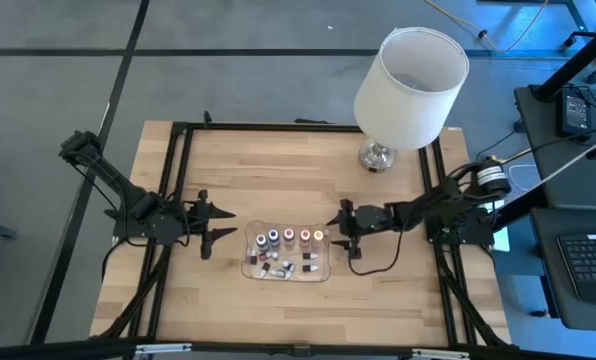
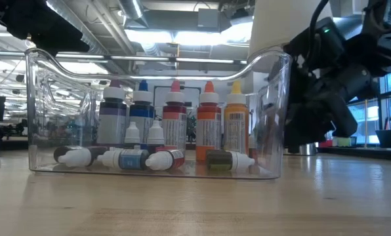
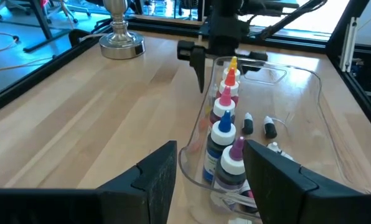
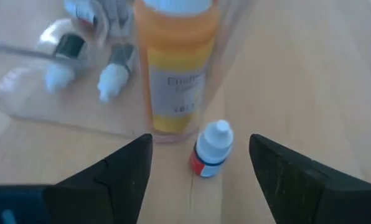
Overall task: Pick & Place food coloring
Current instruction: Put the small red food coloring bottle into the container
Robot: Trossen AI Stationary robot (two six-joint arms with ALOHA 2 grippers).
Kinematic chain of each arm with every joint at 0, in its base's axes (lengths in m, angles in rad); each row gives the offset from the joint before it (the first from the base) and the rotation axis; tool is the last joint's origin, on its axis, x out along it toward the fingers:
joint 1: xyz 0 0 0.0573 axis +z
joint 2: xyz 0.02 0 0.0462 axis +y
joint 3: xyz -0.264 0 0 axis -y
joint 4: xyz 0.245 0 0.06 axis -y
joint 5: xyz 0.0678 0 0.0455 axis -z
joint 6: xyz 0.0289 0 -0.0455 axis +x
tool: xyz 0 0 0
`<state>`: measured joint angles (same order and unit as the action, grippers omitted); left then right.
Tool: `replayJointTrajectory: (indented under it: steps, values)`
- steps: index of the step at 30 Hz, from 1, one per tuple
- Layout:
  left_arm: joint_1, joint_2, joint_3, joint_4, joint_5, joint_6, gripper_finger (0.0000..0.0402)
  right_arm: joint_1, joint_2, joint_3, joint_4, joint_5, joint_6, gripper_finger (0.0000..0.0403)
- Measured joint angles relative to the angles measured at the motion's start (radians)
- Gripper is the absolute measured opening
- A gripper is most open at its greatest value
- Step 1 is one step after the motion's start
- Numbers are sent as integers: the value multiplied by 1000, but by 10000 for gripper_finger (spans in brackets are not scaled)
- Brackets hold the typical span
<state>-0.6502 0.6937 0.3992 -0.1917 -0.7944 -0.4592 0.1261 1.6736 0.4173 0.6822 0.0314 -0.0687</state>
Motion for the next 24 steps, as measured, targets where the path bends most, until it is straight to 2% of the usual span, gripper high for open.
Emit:
replayJointTrajectory:
  steps: [5,8,24]
  values:
    - [0,0,0,0,1,-1,179,0,49,23,-8,-1,-15,264]
    - [0,0,0,0,1,-1,178,0,57,26,-13,-1,-15,247]
    - [0,0,0,0,3,-1,180,0,56,26,-16,0,-18,74]
